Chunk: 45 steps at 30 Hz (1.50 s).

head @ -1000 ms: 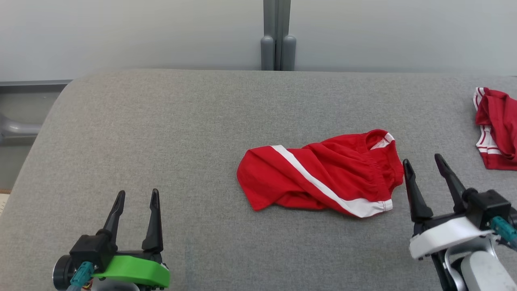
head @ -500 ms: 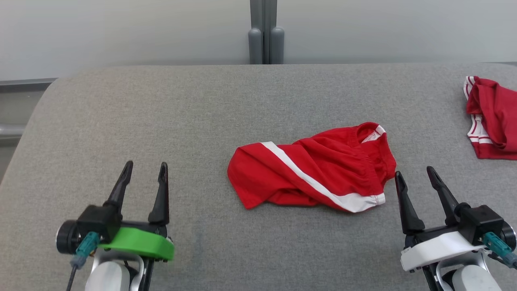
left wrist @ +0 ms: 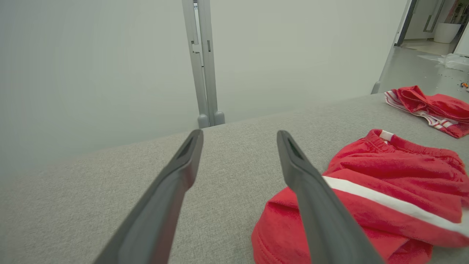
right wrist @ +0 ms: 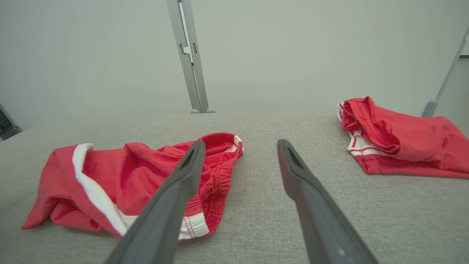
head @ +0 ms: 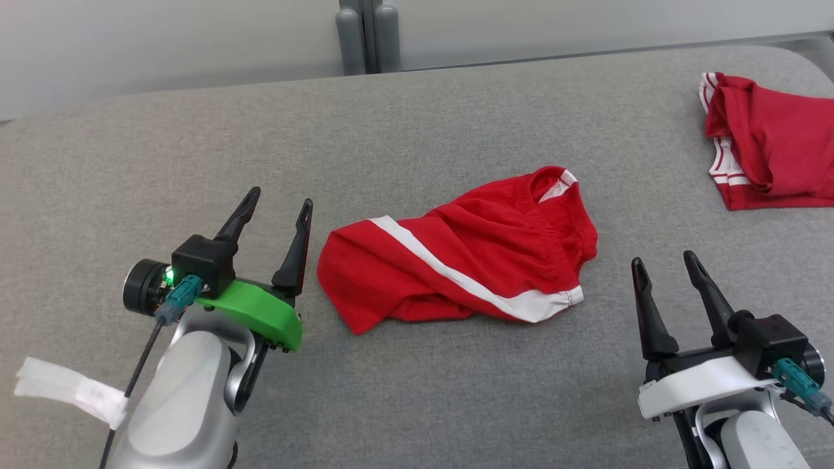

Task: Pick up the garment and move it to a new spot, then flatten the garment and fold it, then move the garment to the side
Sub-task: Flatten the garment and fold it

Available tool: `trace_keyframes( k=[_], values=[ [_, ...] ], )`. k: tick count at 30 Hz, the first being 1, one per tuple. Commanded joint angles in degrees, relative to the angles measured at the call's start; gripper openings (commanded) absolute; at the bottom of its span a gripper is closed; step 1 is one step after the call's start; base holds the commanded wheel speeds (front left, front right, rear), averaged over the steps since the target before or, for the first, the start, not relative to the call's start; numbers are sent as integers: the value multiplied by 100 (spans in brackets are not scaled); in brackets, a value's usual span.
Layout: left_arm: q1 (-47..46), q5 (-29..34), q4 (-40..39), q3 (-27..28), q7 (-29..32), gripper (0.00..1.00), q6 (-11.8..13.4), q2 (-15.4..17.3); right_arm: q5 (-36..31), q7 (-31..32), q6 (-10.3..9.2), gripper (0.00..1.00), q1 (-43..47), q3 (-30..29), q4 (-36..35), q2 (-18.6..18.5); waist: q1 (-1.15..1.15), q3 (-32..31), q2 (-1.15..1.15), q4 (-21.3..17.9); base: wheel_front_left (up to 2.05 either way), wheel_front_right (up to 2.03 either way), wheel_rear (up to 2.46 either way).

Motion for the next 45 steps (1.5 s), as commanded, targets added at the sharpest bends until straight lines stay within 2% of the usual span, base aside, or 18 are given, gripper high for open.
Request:
trace_keyframes(
  k=[1,13,14,15,16,21,27,33,39,40,41,42,45],
  values=[
    [-169,-35,193,-131,7,100,-2,86,-10,-14,-10,100,-107,-13,10,31,0,247,0,-263,0,0,0],
    [-880,-735,1720,-1454,4,100,0,254,-4,-13,-10,100,-269,-24,51,102,0,538,0,-616,0,0,0],
    [-910,-790,1801,-1522,5,85,0,244,-5,-14,-10,100,-279,-28,46,103,0,545,0,-628,0,0,0],
    [-960,-874,1876,-1587,4,27,0,245,-7,-13,-10,100,-286,-33,42,108,0,550,0,-641,0,0,0],
    [-1004,-931,1921,-1641,4,0,0,253,-9,-13,-10,100,-287,-39,35,112,0,557,0,-646,0,0,0],
    [-1167,-1098,1921,-1833,3,0,0,304,-27,-13,-10,100,-239,-86,9,120,0,559,0,-612,0,0,0],
    [-1093,-888,1236,-1581,3,0,3,410,-24,-13,-10,100,-168,-113,14,111,0,475,0,-366,0,0,0],
    [-213,-537,207,-1253,4,0,126,461,-5,-13,-10,100,-50,-120,49,134,0,303,0,-114,0,0,0],
    [971,-386,-366,-1202,3,0,193,239,31,-13,-10,100,74,-154,78,134,0,235,0,127,0,0,0],
    [1119,-357,-376,-1217,3,20,193,204,34,-13,-10,100,76,-149,79,133,0,231,0,157,0,0,0],
    [1272,-300,-383,-1246,3,67,190,156,31,-13,-10,100,86,-131,91,127,0,230,0,188,0,0,0],
    [1363,-261,-375,-1265,3,100,182,113,30,-14,-10,100,96,-127,100,118,0,226,0,213,0,0,0],
    [1555,-207,-453,-1228,3,100,161,-41,30,-13,-10,100,105,-146,108,101,0,208,0,291,0,0,0]
  ],
)
